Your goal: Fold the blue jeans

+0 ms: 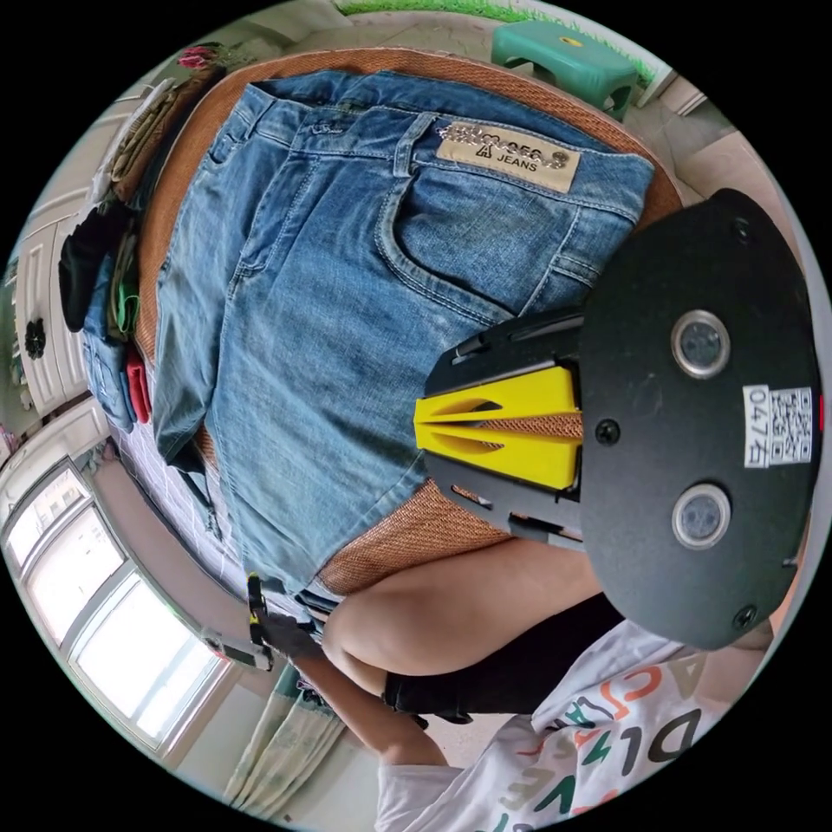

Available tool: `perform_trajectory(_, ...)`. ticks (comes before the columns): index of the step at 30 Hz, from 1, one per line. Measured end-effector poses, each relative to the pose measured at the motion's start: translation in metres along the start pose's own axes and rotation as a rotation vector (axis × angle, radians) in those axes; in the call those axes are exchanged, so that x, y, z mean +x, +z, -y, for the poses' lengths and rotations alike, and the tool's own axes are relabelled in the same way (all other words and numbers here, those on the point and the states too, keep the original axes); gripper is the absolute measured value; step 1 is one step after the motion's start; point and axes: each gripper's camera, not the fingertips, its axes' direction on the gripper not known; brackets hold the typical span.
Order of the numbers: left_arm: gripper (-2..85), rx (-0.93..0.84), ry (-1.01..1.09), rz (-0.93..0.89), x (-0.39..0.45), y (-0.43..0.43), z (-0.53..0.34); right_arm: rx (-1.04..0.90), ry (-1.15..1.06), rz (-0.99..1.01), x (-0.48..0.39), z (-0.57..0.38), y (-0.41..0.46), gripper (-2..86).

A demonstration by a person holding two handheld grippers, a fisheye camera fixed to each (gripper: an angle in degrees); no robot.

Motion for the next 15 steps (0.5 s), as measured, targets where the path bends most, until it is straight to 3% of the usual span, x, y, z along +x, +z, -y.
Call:
perform_trajectory(2, 10.3, -0.101, -0.428, -0.289, -0.101, 0.042, -0.002, 0.023, -0.007, 0.002, 0.0, -0.003, 0.004, -0.6)
perform_trajectory(5, 8.5, -0.061, -0.676, -0.303, -0.156, 0.059, -0.016, 0.046, -0.001, 0.021, 0.002, -0.006, 0.009, -0.5)
perform_trajectory(10, 4.1, -0.215, -0.702, -0.326, -0.159, 0.101, 0.0, 0.073, -0.002, 0.041, 0.003, -0.01, 0.015, -0.6)
perform_trajectory(13, 0.7, -0.092, -0.643, -0.333, -0.138, 0.075, 0.023, 0.088, 0.003, 0.055, 0.005, -0.013, 0.019, -0.5)
perform_trajectory(15, 0.1, 0.067, -0.381, -0.257, -0.091, 0.034, 0.048, 0.091, 0.006, 0.063, 0.007, -0.014, 0.021, -0.5)
